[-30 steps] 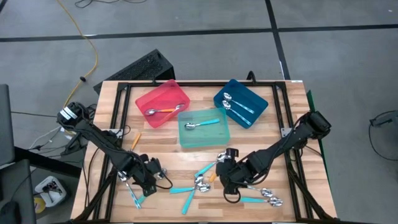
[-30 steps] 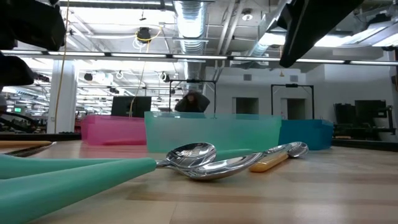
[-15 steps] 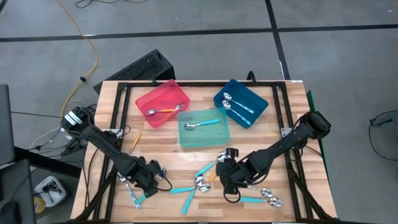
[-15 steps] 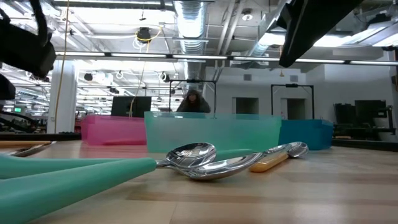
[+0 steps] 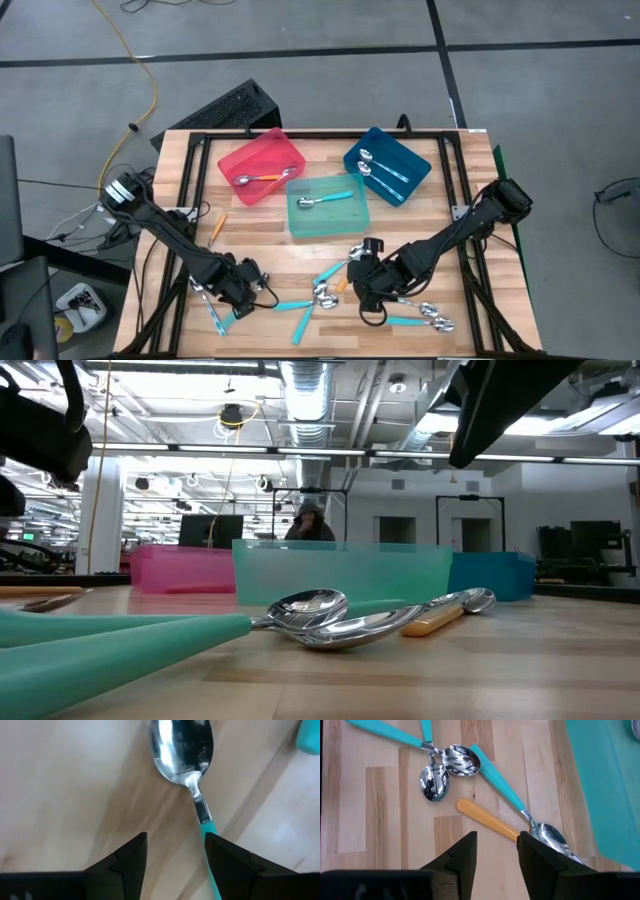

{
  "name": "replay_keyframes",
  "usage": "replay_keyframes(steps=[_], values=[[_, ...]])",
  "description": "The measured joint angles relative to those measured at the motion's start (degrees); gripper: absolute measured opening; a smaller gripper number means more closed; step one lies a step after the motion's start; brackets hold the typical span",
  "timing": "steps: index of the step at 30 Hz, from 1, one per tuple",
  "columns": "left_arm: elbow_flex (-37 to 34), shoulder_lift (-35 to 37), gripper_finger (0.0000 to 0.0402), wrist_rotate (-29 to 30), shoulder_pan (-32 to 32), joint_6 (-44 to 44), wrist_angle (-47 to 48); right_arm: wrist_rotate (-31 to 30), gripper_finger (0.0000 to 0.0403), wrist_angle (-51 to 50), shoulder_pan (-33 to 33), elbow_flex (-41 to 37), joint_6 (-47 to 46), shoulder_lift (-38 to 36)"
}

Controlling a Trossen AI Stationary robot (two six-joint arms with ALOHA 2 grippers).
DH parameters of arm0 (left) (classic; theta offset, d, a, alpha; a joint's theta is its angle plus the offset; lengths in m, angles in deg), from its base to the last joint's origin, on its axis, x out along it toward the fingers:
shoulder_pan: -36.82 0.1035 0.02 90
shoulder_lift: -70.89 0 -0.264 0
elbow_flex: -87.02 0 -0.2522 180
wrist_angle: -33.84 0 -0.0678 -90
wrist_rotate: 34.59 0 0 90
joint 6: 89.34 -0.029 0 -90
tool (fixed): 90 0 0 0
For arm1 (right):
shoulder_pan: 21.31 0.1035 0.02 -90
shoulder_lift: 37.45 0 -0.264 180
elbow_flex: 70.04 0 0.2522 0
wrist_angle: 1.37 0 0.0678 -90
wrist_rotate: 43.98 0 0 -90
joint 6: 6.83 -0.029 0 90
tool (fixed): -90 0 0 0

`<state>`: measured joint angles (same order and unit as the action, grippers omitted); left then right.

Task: Sort silverware by color (type)
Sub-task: Put the blue spoon into the green bin

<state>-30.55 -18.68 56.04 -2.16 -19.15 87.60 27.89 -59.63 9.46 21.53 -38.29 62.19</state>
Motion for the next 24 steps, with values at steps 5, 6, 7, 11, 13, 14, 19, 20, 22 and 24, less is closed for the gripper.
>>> replay_keyframes(steps=[5, 6, 7, 11, 13, 14, 19, 20, 22, 24], values=[[0.0, 2.15, 0.0183, 1.61, -0.01, 2.98, 0.01, 0.0, 0.0164, 0.16, 0.0, 0.0, 0.0, 0.0], [0.0, 2.15, 0.0183, 1.35, -0.08, 2.98, -0.68, -0.02, 0.0164, 0.17, 0.0, 0.0, 0.0, 0.0], [0.01, 2.14, 0.0183, 1.06, -0.26, 2.98, -1.2, -0.02, 0.0164, 0.17, 0.0, 0.0, 0.0, 0.0], [0.04, 0.78, 0.0183, 0.56, -0.92, 3.22, -2.24, -0.04, 0.0164, 0.28, 0.31, 0.0, -0.02, 0.0], [0.07, 0.28, 0.0183, 0.25, -0.88, 3.3, -2.56, -0.07, 0.0164, 0.4, 0.28, 0.0, -0.02, 0.0], [0.07, 0.19, 0.0183, 0.46, -0.9, 3.35, -2.44, -0.07, 0.0164, 0.43, 0.28, 0.0, -0.02, 0.0], [0.04, -0.89, 0.0183, 2.37, -0.87, 2.53, -3.17, -0.07, 0.0164, 0.24, 0.26, -0.02, -0.04, 0.0], [0.05, -1.29, 0.0183, 2.58, -0.88, 2.29, -4.44, -0.07, 0.0164, 0.19, 0.27, -0.02, -0.04, 0.0], [0.09, -1.91, 0.0183, 2.73, -0.9, 2.07, -5.58, -0.05, 0.0164, 0.17, 0.33, -0.02, -0.04, 0.0], [0.03, -2.35, 0.0183, 2.72, -0.89, 1.45, -5.66, -0.05, 0.0164, 0.17, 0.39, -0.02, -0.07, 0.0]])
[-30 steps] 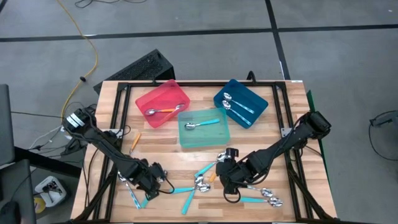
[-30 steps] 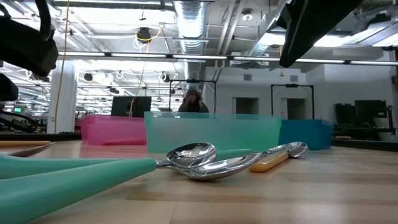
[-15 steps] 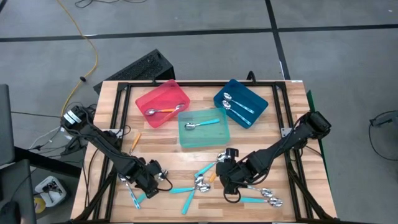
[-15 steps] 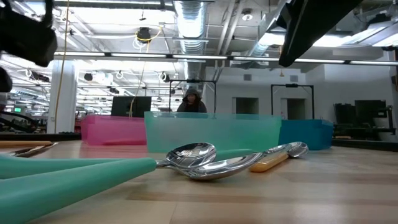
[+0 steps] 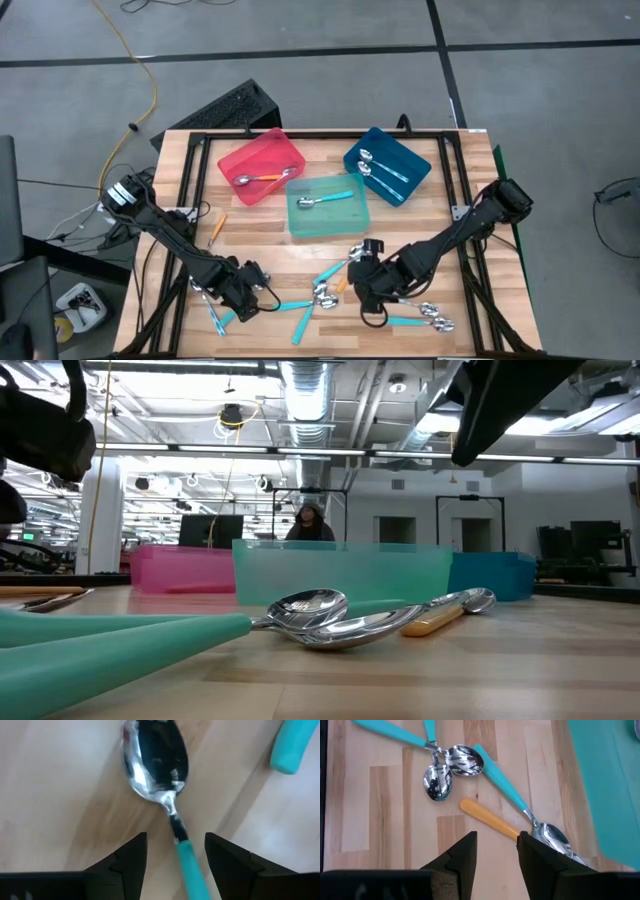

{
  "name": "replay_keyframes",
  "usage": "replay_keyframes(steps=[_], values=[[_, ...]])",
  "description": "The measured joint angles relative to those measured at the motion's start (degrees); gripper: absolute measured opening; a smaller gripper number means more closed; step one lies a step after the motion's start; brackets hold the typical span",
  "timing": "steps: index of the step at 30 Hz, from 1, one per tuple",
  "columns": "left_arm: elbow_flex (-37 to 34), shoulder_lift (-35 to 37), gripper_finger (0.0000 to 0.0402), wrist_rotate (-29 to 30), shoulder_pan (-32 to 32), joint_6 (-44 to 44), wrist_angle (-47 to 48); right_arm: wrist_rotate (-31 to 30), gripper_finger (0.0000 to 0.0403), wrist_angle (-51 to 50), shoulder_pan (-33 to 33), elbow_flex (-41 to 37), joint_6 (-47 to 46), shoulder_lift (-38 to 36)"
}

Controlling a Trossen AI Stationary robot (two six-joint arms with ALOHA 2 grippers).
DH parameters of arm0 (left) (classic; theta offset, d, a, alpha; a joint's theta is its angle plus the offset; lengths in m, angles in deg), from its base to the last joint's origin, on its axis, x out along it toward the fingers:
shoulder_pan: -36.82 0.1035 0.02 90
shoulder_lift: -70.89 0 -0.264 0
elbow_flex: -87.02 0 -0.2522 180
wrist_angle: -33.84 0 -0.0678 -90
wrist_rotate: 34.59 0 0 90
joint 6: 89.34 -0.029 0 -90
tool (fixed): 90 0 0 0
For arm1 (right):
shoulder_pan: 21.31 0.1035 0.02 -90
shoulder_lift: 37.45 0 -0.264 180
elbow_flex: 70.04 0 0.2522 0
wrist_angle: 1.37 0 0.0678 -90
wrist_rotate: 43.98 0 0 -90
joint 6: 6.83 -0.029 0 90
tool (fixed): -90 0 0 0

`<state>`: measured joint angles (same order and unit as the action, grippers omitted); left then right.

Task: Sort silverware by color (type)
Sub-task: Put the blue spoon into the green bin

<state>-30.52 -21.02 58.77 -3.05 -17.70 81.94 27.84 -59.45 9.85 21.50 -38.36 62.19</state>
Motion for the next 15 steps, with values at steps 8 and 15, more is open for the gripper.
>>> replay_keyframes(steps=[8, 15], values=[[-0.51, -0.09, 0.0168, -0.45, -0.01, -0.45, -1.29, 0.0, 0.0164, -0.26, 0.02, 0.0, 0.0, 0.0], [-0.56, -0.09, 0.0077, -1.45, -0.01, -0.66, -0.31, 0.0, 0.0164, -0.37, 0.0, 0.0, 0.04, 0.0]])
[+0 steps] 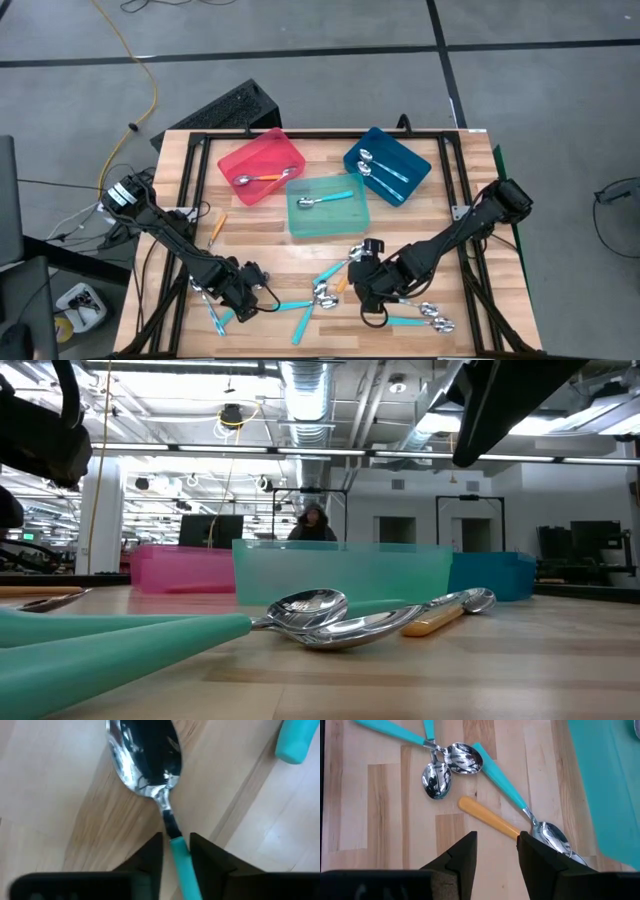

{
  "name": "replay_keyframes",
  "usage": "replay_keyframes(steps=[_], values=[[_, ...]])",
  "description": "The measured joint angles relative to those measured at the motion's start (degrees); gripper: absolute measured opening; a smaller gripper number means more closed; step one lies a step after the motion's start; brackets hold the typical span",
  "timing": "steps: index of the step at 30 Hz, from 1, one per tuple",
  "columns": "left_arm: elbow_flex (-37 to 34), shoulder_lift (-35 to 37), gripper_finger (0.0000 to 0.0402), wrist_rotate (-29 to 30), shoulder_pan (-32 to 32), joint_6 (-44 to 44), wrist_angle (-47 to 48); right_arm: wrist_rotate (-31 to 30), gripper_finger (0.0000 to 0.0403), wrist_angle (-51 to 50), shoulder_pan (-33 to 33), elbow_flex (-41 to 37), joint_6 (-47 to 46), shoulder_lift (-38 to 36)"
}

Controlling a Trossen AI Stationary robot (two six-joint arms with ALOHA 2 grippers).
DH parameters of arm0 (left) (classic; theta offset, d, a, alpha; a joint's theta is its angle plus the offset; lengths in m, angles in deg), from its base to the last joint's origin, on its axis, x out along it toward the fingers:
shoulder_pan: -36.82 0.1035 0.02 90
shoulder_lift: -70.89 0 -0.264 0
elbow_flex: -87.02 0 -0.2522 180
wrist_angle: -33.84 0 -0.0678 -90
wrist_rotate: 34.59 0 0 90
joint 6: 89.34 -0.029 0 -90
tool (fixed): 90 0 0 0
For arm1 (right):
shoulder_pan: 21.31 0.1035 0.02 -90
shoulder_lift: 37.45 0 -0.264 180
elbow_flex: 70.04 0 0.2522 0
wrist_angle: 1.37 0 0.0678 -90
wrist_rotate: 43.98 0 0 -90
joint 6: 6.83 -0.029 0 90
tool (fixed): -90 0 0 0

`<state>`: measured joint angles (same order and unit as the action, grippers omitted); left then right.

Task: Sort silverware by color (type)
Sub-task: Put the blue spoon into the green bin

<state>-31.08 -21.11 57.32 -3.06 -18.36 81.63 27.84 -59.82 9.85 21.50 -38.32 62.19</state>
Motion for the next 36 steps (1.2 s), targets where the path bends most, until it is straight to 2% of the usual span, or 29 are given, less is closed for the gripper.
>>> replay_keyframes(steps=[3, 5, 13, 21, 28, 32, 36], values=[[-0.46, 0.09, 0.0029, -0.01, 0.0, -0.8, -0.8, 0.0, 0.0164, 0.0, 0.0, 0.0, 0.0, 0.0], [-0.83, 0.19, 0.0013, -0.03, 0.02, -1.27, -1.45, 0.0, 0.0164, 0.0, 0.0, 0.0, 0.0, 0.0], [-1.24, 1.07, 0.0014, 1.37, 0.41, -2.88, -1.89, -0.48, 0.0164, 0.48, 0.0, 0.0, 0.83, 0.0], [-1.31, 7.38, 0.0013, 3.58, 1.59, -4.48, 0.12, -2.58, 0.0164, 3.88, -0.7, 0.0, 5.75, 0.0], [-1.29, 15.89, 0.0012, 10.59, 3.11, -8.67, 4.4, -2.8, 0.0164, 11.09, -4.44, 0.0, 15.47, 0.0], [-1.23, 20.58, 0.0012, 18.63, 4.31, -13.32, 5.63, -2.78, 0.0164, 19.49, -8.25, 0.0, 19.11, 0.0], [-1.2, 23.25, 0.0012, 27.11, 5.92, -20.24, 7.67, -2.35, 0.0164, 28.92, -12.71, 0.0, 18.98, 0.0]])
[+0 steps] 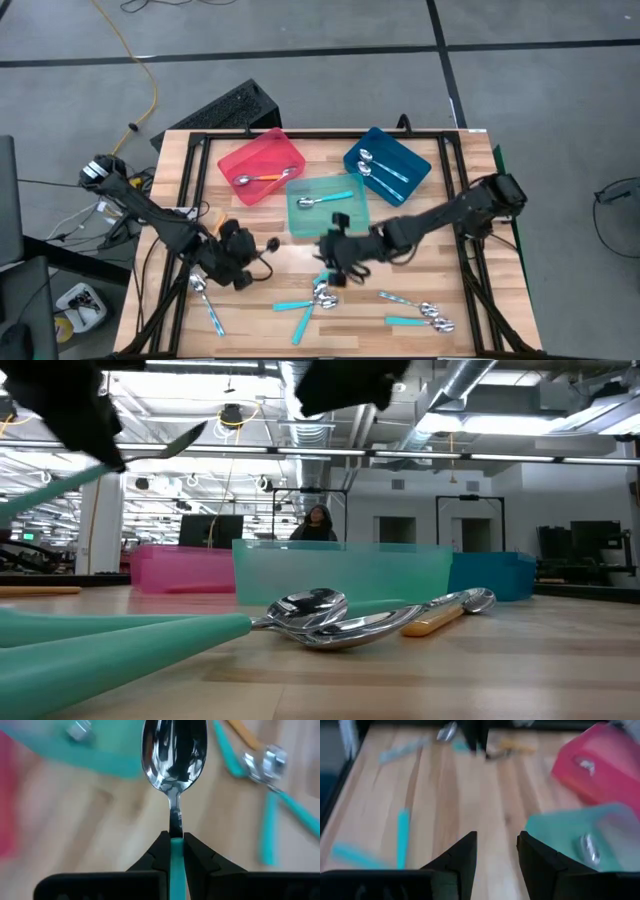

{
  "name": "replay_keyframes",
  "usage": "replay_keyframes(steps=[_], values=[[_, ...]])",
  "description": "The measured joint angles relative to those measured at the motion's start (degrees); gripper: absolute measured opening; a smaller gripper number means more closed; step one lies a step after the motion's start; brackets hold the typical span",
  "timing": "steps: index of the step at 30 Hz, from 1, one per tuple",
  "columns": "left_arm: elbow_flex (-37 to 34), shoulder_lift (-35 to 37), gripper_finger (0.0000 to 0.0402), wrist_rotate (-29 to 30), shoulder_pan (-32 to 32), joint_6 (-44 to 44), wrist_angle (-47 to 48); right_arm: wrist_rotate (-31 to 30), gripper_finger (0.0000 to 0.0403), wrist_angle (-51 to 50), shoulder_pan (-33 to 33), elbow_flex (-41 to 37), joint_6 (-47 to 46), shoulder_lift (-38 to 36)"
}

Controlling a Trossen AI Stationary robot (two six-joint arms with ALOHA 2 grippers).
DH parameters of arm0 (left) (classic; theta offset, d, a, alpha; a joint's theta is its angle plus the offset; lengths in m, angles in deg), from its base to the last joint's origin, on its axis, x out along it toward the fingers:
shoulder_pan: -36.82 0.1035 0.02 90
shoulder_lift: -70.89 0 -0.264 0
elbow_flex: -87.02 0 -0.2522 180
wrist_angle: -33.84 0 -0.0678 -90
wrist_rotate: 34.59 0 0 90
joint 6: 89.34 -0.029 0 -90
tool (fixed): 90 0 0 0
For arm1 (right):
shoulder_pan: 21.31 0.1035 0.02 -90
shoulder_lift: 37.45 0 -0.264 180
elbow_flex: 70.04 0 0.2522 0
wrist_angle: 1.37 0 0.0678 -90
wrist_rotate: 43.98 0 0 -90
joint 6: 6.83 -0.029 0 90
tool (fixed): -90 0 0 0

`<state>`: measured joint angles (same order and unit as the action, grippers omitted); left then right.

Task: Sort silverware by color (type)
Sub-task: Put the blue spoon into the green bin

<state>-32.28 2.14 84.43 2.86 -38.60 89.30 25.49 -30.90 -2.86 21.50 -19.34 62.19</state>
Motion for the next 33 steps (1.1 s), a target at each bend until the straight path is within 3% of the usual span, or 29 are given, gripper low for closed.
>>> replay_keyframes(steps=[7, 12, 18, 23, 33], values=[[0.0, 0.26, 0.0012, 12.26, 4.25, -10.08, 1.63, 0.88, 0.0164, 6.45, -7.6, 0.0, -8.86, 0.0], [0.0, 0.25, 0.0012, 23.31, 5.99, -11.03, 0.53, 0.84, 0.0164, 11.53, -10.09, 0.0, -7.78, 0.0], [0.0, 0.25, 0.0012, 26.12, 8.55, -12.67, -0.03, -2.79, 0.0164, 19.0, -9.55, 0.0, 0.26, 0.0], [0.0, 0.25, 0.0012, 32.64, 8.94, -17.25, -4.66, -7.42, 0.0164, 24.72, -9.56, 0.0, 7.98, 0.0], [0.0, 0.25, 0.0012, 38.24, 8.94, -26.79, -12.89, -9.38, 0.0164, 32.47, -9.94, -0.02, 11.51, 3.13]])
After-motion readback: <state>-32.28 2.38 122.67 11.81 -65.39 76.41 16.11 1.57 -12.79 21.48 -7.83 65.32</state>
